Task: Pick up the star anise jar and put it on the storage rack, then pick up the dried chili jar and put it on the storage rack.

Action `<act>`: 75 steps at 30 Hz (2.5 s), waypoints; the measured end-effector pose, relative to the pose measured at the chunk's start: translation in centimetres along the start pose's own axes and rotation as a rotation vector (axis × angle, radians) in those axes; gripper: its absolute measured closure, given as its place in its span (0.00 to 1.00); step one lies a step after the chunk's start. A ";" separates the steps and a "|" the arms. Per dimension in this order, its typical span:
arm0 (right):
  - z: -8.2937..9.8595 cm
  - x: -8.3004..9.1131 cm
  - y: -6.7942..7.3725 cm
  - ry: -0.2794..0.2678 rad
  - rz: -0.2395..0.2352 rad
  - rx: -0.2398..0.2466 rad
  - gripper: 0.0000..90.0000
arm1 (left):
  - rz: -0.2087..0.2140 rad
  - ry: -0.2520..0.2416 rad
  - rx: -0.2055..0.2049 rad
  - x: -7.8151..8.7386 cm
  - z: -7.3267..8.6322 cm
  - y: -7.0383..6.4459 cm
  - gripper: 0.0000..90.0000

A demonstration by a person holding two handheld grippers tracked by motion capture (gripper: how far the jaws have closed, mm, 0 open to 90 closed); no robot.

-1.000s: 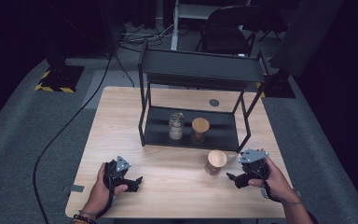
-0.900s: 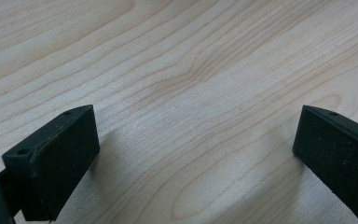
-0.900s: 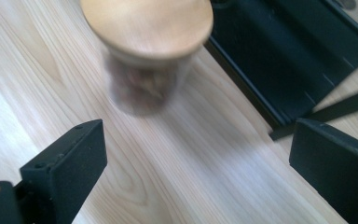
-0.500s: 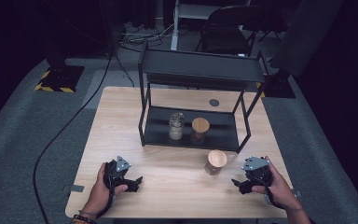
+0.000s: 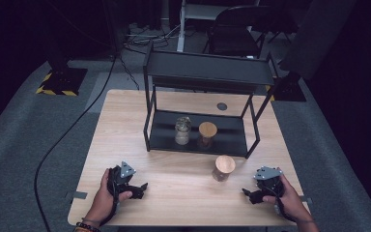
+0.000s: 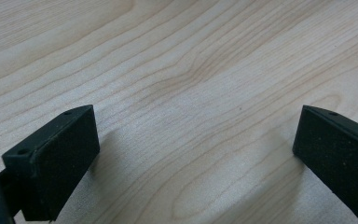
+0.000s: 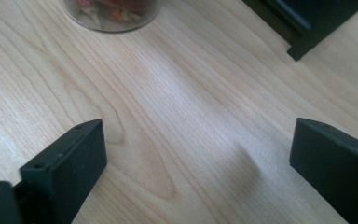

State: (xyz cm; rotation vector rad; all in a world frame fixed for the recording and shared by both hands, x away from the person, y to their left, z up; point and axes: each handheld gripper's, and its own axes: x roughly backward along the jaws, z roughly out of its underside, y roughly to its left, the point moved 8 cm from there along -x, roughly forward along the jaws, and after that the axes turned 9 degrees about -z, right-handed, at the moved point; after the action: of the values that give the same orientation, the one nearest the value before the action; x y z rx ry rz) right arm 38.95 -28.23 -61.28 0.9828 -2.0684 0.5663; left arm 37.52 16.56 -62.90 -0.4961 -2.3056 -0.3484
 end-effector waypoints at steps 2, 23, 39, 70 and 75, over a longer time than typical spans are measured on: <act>0.2 0.0 -0.1 -0.019 -0.009 -0.030 0.03 | 0.000 0.001 0.001 0.0 0.0 0.0 0.00; 1.6 -0.2 -0.9 -0.132 -0.085 -0.141 0.00 | 0.000 0.001 0.001 0.0 0.0 0.0 0.00; 1.6 -0.2 -0.9 -0.132 -0.085 -0.144 0.00 | 0.000 -0.001 0.000 0.0 0.0 0.0 0.00; 1.5 -0.1 -0.9 -0.116 -0.080 -0.147 0.00 | 0.000 0.001 0.001 0.0 0.0 0.0 0.00; 1.4 0.1 -0.9 -0.075 -0.061 -0.134 0.02 | 0.000 0.000 0.000 0.0 0.0 0.0 0.00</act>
State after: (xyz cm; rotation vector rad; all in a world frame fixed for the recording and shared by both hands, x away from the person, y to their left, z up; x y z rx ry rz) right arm 38.96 -29.76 -61.97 0.9978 -2.1052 0.3596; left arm 37.52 16.56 -62.90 -0.4962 -2.3056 -0.3488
